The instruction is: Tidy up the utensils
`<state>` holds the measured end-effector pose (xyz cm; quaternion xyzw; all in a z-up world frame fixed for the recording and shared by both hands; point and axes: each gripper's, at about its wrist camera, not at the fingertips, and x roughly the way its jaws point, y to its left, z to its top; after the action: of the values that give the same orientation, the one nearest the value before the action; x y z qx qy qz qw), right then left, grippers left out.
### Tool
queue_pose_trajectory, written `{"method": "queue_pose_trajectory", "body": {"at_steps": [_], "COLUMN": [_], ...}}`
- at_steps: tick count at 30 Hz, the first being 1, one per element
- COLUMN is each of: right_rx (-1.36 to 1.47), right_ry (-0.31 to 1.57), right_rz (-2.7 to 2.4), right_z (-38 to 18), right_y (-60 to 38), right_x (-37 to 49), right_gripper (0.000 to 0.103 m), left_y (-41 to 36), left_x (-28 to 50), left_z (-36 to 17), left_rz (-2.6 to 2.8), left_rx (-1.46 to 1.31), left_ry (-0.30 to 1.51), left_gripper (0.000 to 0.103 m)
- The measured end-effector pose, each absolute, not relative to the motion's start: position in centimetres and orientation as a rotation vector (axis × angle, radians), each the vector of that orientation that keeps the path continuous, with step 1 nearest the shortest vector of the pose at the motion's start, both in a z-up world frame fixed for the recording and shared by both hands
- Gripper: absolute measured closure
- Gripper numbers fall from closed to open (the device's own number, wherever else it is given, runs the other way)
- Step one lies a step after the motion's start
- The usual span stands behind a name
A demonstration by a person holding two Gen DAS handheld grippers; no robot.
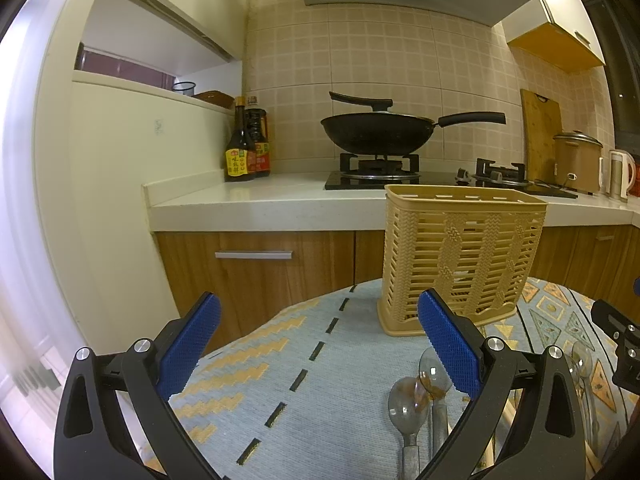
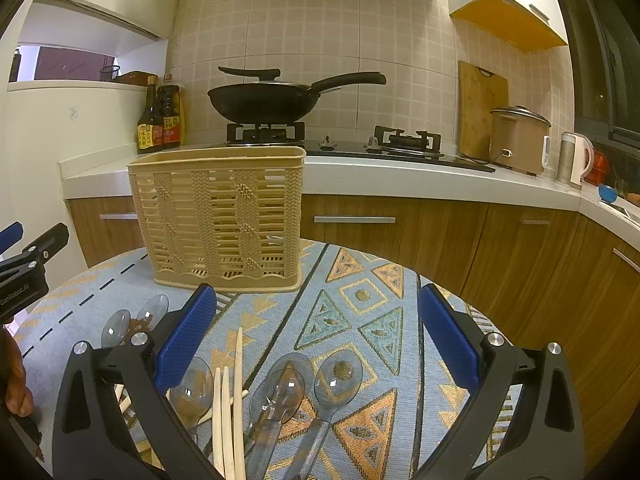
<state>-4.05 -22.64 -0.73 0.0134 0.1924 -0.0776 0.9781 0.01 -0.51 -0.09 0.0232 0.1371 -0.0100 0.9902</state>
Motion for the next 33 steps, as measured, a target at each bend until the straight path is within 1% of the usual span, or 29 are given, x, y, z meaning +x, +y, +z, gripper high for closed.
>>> {"method": "queue_pose_trajectory", "body": {"at_steps": [27, 29, 33], "right_rx": [0.033, 0.020, 0.005], "right_ry": [0.406, 0.417, 0.475], "right_rz": [-0.227, -0.239, -0.219], "right_z": [-1.0, -1.1, -0.8], "right_y": [-22.8, -22.7, -22.9], "right_x": [-3.8, -3.7, -3.1], "right_gripper": [0.007, 0.007, 0.007], "left_y": [-0.4, 0.2, 2.5], "left_x": [0.0, 0.5, 1.8], "left_z": [-0.1, -0.1, 0.2], "left_rz": [-0.027, -0.046, -0.219], "left_rx": [0.039, 0.007, -0.096], "left_ry": [0.283, 0.313, 0.456], "left_gripper": [0.007, 0.008, 0.009]}}
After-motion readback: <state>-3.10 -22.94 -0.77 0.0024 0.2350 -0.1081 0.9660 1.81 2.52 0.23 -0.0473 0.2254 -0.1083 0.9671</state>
